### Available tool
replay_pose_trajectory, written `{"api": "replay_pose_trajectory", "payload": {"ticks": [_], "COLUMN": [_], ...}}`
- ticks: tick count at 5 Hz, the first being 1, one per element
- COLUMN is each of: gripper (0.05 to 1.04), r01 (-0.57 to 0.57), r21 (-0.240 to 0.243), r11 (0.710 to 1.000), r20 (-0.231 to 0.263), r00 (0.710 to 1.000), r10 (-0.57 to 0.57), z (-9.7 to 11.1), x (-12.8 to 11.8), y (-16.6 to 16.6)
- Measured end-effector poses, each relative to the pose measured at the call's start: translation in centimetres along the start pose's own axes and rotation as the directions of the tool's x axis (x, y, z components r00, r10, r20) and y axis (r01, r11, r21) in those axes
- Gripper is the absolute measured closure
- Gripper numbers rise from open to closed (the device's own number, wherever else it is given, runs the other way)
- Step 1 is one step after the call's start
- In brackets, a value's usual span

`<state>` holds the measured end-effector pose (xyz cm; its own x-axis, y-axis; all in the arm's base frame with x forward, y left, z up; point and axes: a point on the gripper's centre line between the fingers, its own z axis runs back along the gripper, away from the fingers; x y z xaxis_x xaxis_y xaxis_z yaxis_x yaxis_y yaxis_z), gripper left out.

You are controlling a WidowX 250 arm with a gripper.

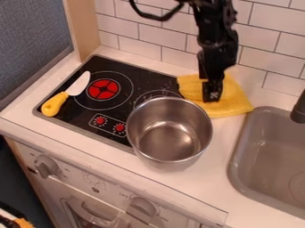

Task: Moved the yellow object to put on the yellow cloth

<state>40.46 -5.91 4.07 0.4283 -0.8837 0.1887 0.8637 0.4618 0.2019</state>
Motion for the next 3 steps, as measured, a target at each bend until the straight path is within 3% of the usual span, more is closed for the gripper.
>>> {"api": "replay_pose_trajectory", "payload": {"ticks": [1, 2, 3], "gripper": [0.084, 0.083, 0.083], "r01": [-0.031, -0.047, -0.071], "r21": [-0.019, 0.02, 0.011], "r11": [0.999, 0.999, 0.997], "r20": [0.036, 0.082, 0.103], "r00": [0.999, 0.996, 0.992], "r10": [0.031, 0.045, 0.07], "z": [1.5, 4.6, 7.3], "x": [-0.2, -0.3, -1.2], "y": [0.3, 1.4, 1.4]}}
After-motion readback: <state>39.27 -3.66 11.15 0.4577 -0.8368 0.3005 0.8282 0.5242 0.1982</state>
